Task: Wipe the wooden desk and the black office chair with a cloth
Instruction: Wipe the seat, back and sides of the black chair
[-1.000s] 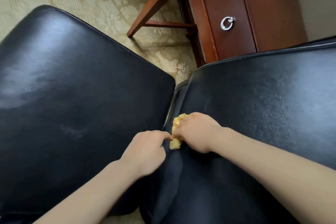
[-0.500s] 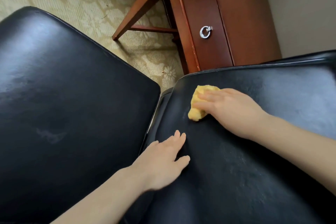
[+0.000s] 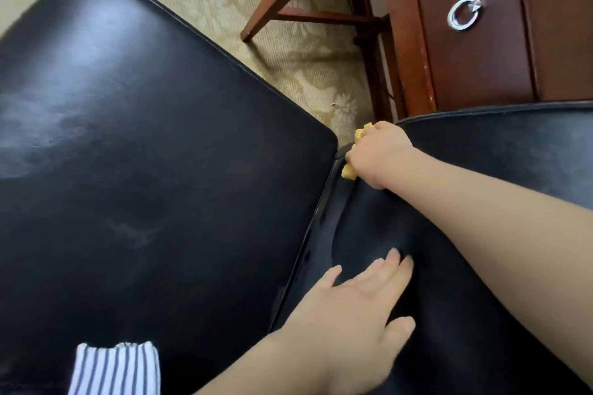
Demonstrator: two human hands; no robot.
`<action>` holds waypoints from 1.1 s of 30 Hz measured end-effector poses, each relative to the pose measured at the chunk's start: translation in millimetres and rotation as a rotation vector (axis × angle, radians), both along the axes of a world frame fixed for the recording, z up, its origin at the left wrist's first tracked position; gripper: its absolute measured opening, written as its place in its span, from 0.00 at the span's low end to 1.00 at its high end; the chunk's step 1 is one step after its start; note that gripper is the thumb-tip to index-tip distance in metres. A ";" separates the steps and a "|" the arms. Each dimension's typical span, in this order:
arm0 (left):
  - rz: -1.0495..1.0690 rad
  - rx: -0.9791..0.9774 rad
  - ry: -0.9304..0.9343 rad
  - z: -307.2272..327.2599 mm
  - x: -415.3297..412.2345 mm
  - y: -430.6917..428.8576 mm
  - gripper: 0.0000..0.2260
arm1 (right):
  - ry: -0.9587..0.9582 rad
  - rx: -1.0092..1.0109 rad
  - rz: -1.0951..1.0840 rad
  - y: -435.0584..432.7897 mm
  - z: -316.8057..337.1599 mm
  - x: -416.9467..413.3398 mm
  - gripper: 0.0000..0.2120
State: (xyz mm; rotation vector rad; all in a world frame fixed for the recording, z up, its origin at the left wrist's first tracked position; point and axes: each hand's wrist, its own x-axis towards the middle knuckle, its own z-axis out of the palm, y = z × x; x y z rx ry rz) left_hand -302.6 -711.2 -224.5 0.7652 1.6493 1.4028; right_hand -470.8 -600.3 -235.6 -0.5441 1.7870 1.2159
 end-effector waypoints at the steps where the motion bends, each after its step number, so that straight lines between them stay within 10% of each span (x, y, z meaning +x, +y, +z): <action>1: -0.002 0.004 0.001 -2.0 -0.6 -0.4 0.26 | -0.029 0.013 0.003 -1.5 -4.8 4.1 0.15; 11: 0.046 -0.028 0.024 -8.8 13.4 -25.0 0.30 | -0.284 -0.137 -0.020 -11.7 43.1 60.2 0.27; 18: -0.041 0.053 0.160 13.1 85.0 -41.3 0.50 | -0.280 -0.446 -0.029 -5.4 134.8 118.4 0.16; 33: -0.067 -0.166 0.333 49.4 106.5 -22.8 0.59 | 0.108 -0.396 0.001 25.3 176.2 85.8 0.21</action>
